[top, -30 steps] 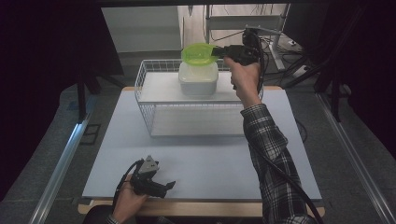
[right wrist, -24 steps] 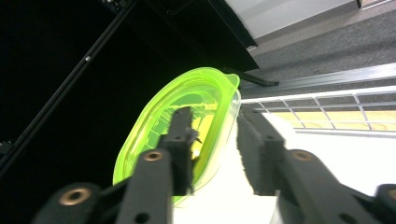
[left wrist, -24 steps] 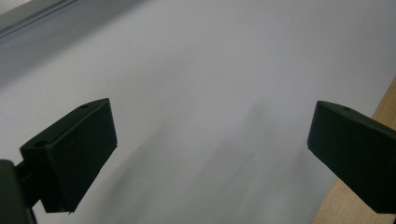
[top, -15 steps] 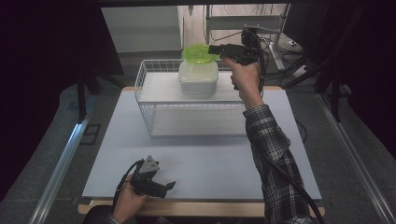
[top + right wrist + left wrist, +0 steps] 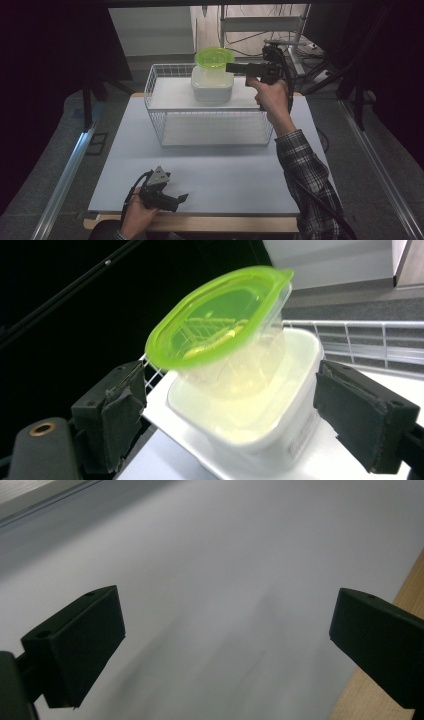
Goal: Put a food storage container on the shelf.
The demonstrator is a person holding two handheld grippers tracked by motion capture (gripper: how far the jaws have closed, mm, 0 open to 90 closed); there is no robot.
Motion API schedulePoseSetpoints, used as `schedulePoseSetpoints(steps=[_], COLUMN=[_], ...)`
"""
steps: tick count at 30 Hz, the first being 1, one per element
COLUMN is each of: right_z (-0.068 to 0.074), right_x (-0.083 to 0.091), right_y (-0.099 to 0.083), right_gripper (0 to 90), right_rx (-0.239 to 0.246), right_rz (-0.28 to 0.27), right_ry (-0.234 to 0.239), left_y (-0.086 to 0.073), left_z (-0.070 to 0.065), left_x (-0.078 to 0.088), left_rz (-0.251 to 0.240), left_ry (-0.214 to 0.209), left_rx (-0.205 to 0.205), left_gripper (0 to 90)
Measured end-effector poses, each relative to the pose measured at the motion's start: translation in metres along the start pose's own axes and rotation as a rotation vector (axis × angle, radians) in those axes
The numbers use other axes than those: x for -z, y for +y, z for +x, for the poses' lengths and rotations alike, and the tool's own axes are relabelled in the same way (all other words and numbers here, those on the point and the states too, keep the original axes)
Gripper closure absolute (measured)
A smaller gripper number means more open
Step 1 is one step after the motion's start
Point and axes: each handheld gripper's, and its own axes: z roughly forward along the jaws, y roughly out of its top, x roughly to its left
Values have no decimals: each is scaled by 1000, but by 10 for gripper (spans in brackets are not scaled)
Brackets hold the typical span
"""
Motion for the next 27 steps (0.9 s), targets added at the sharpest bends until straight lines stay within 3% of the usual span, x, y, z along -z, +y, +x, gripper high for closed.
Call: schedulePoseSetpoints(steps=[13,21,27], right_z=[14,13,9], right_x=[23,30,32], right_y=[-41,-71,-91], right_gripper=[72,58,51], right_rx=[207,259,269], right_rz=[13,30,48], right_ry=[-48,-51,-43], left_y=[0,0,1], left_z=[0,-1,-1], left_x=[1,0,-1], left_rz=[-30,-36,-33], left_ry=[-25,-30,-28], left_rx=[-1,-10,-13], left_gripper=[7,7,7])
